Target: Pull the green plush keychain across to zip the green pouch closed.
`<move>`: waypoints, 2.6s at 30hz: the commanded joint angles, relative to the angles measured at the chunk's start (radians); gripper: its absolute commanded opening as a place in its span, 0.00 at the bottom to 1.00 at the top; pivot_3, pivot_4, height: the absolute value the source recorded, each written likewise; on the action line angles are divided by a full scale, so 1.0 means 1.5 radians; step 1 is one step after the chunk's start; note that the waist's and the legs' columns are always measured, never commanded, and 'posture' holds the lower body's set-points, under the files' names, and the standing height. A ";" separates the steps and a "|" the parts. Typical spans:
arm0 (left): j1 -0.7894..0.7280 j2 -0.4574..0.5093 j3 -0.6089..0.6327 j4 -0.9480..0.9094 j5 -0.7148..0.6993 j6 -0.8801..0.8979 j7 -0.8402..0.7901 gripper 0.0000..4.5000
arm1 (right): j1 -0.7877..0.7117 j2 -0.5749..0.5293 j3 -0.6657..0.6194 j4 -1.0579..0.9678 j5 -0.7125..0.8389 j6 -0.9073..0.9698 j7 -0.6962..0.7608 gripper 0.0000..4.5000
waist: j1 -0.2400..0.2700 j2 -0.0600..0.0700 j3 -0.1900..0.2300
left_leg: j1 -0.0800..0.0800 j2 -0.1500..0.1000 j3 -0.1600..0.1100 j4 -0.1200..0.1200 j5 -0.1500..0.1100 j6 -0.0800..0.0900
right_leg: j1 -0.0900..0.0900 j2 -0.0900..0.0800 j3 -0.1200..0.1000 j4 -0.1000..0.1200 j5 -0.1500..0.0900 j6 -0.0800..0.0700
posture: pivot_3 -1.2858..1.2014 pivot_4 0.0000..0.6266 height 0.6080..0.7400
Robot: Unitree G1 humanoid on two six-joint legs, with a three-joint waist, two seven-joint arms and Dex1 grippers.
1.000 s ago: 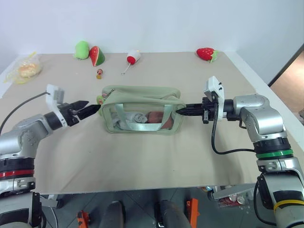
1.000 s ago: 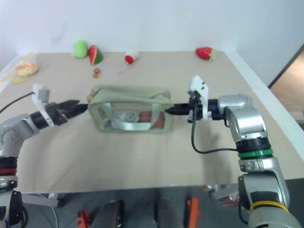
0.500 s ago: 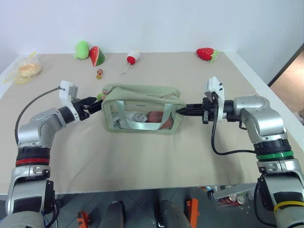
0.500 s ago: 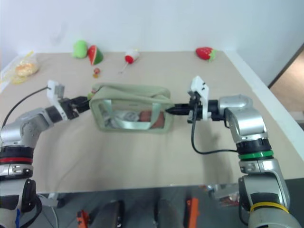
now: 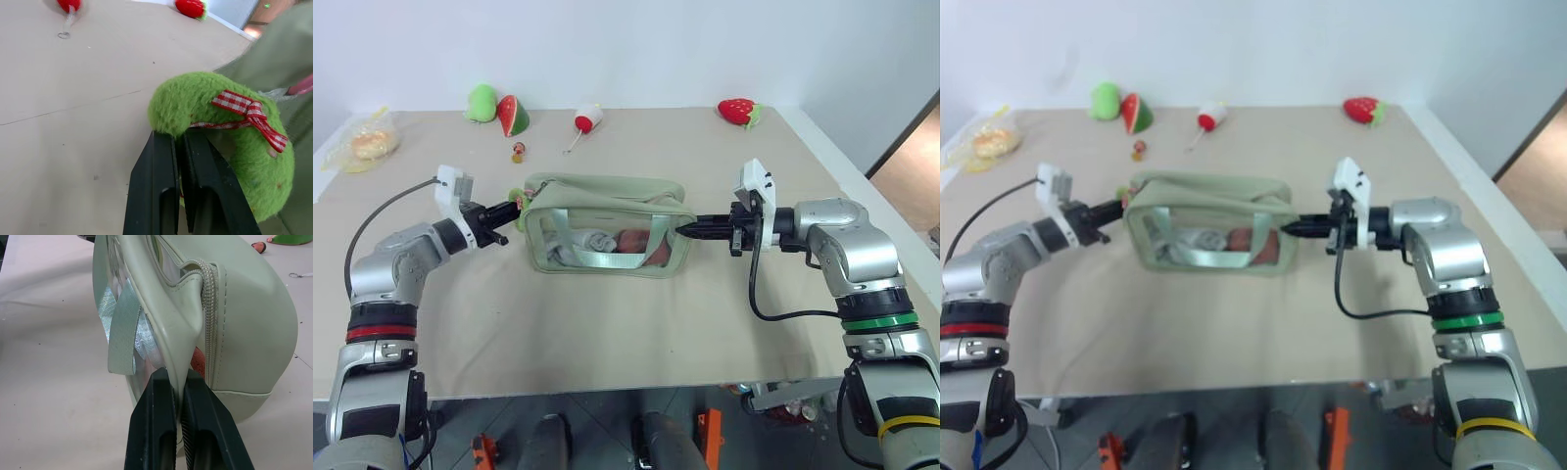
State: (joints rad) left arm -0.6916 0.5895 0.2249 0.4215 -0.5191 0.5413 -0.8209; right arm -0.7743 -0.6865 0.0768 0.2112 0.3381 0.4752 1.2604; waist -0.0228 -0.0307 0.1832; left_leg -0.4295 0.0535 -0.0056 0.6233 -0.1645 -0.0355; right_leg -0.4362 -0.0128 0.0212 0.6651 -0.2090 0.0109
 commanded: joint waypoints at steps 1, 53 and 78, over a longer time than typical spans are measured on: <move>-0.055 -0.003 0.043 -0.002 0.000 -0.049 0.044 0.01 | -0.005 -0.004 -0.006 -0.008 0.002 -0.007 0.003 0.00 | 0.000 0.000 0.000 | 0.000 0.000 0.000 0.000 0.000 0.000 | 0.000 0.000 0.000 0.000 0.000 0.000 | 0.52 0.24 1.00; -0.044 0.127 -0.113 -0.308 0.020 -0.028 -0.206 0.73 | -0.002 0.006 -0.007 -0.013 0.006 -0.008 -0.022 0.00 | -0.002 0.000 0.000 | 0.000 0.000 0.001 0.001 0.000 0.000 | 0.000 0.001 0.001 0.000 0.000 0.001 | 0.52 0.24 1.00; 0.081 0.165 -0.022 -0.232 -0.020 0.024 -0.183 0.73 | 0.003 0.012 -0.002 -0.017 0.008 -0.005 -0.021 0.00 | -0.006 0.000 0.000 | 0.001 0.001 0.001 0.001 0.000 0.000 | 0.000 0.001 0.001 0.000 -0.001 -0.002 | 0.52 0.24 1.00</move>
State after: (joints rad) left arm -0.5488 0.8410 0.2034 0.0897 -0.5528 0.5773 -1.0983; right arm -0.7595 -0.6681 0.0758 0.2000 0.3481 0.4701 1.2216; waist -0.0324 -0.0309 0.1833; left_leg -0.4285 0.0557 -0.0038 0.6243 -0.1645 -0.0355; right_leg -0.4363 -0.0110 0.0233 0.6652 -0.2100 0.0079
